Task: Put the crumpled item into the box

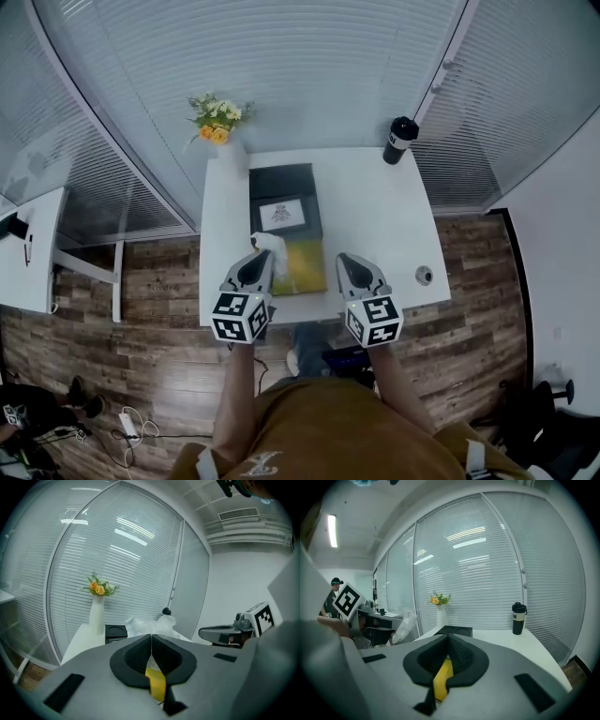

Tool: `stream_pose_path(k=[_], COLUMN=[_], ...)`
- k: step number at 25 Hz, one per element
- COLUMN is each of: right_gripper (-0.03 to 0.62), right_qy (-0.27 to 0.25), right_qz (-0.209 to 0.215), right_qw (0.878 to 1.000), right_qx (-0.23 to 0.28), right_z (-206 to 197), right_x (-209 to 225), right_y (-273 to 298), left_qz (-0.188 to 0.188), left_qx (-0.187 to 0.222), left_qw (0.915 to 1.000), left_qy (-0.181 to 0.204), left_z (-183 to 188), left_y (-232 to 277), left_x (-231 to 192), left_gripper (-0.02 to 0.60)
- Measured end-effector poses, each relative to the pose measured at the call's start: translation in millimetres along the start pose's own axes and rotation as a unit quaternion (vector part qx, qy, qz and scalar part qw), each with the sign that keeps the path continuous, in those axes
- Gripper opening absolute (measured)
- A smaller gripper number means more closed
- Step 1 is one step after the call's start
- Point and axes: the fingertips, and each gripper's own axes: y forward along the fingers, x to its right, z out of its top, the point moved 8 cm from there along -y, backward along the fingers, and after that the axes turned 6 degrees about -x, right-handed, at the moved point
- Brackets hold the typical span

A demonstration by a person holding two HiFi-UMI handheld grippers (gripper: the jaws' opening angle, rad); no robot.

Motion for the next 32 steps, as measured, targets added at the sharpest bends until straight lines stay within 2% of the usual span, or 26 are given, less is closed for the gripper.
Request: stream_pose_path(k=[17,32], right_gripper=[0.012,0.012], right_qy=[0.006,0.014], right_qz=[0.01,0.019], right_qw=[1.0,0.998], right_qx=[-0.023,-0.056], right_z=[-9,-32], right_x=[7,12], right_y=[24,42], left_qz=[0.006,0.011], left_qx=[-0.023,-0.064], left_qw=[0.9996,0.9975], left_qy=[-0.013,-0.029], left_z=[-11,-41], left_y=[16,34], left_x=[-11,-22], left_gripper=[0.029,0.03])
